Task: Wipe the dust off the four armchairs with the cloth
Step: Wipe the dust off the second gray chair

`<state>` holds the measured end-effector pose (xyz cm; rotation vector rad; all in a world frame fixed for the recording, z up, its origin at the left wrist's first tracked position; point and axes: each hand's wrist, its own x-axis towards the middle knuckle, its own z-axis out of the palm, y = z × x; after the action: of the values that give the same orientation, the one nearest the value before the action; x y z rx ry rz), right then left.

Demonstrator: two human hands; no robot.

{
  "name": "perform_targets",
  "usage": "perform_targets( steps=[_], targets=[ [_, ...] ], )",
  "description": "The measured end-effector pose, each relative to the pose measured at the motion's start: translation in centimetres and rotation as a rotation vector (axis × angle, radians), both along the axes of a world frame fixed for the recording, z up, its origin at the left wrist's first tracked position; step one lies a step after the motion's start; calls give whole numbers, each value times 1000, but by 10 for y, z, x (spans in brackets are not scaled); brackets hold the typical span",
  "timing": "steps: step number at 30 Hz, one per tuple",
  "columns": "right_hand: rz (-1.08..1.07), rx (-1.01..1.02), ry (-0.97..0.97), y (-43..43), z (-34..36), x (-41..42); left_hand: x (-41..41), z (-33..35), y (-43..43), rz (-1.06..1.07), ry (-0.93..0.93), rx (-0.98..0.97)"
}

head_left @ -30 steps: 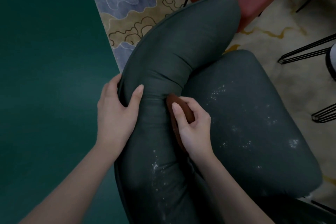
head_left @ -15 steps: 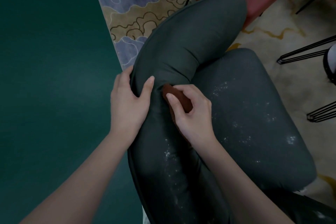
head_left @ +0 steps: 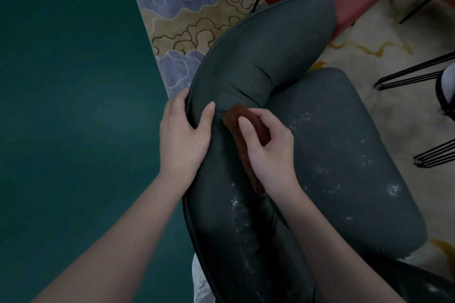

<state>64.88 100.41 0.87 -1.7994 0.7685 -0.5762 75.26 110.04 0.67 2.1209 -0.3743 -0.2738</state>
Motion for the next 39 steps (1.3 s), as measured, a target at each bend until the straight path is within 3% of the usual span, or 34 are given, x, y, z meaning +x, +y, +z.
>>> perform_targets(
  steps=[3,8,14,21,24,30,37,39],
  targets=[
    [65,-64,10,5,2,3,1,-1,0,-5,-11,4],
    [250,3,56,3,12,-15,1,0,1,-22,1,4],
    [-46,-53,50,-26,5,-15,0,3,3,-24,73,-25],
    [206,-246,9,11,4,-13,-16,6,23,-18,114,-80],
    [366,-188,9,16,10,-45,-31,5,32,-22,119,-84],
    [269,-131,31,11,8,-42,-46,3,35,-18,68,-70],
    [492,-168,6,25,14,-89,-47,0,35,-22,12,-48],
    [462,-168,9,20,17,-91,-48,0,35,-21,14,-53]
  ],
)
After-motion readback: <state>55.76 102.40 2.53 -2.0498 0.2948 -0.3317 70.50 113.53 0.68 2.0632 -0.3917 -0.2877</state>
